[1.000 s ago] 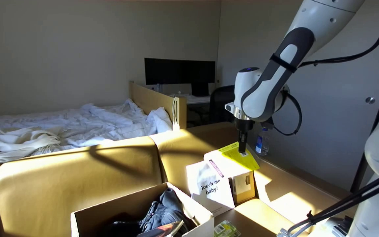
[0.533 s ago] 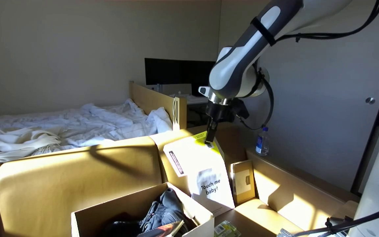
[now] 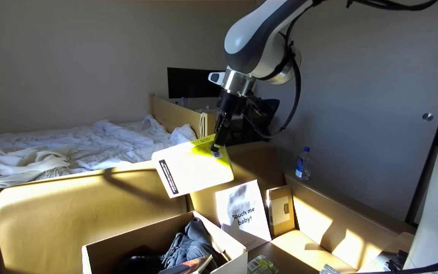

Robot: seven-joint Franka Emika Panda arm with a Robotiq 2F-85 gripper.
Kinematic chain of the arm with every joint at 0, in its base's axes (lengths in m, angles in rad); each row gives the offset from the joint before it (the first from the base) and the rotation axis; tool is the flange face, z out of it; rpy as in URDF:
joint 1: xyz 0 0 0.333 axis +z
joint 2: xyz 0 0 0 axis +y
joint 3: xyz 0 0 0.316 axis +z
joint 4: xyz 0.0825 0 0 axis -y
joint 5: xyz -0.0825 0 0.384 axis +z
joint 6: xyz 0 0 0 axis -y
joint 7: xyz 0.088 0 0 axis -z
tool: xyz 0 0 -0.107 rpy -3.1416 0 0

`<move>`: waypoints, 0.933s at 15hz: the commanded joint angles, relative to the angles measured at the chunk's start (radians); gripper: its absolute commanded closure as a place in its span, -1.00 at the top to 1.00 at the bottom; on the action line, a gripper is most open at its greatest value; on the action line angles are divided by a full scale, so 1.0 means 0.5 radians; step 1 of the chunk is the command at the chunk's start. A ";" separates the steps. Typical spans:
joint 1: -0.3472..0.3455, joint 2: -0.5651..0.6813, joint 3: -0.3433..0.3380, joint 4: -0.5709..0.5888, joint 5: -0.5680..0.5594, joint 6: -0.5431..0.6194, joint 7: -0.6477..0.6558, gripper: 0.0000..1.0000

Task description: Remove the books from the right armrest of the sofa and place them inside the white storage box

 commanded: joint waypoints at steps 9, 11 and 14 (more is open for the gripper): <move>0.067 0.212 0.527 -0.547 -0.051 1.357 0.496 -0.77; -0.182 0.286 0.823 -0.555 -0.152 1.632 0.610 -0.77; -0.518 0.495 1.200 -0.542 0.199 2.073 0.119 -0.77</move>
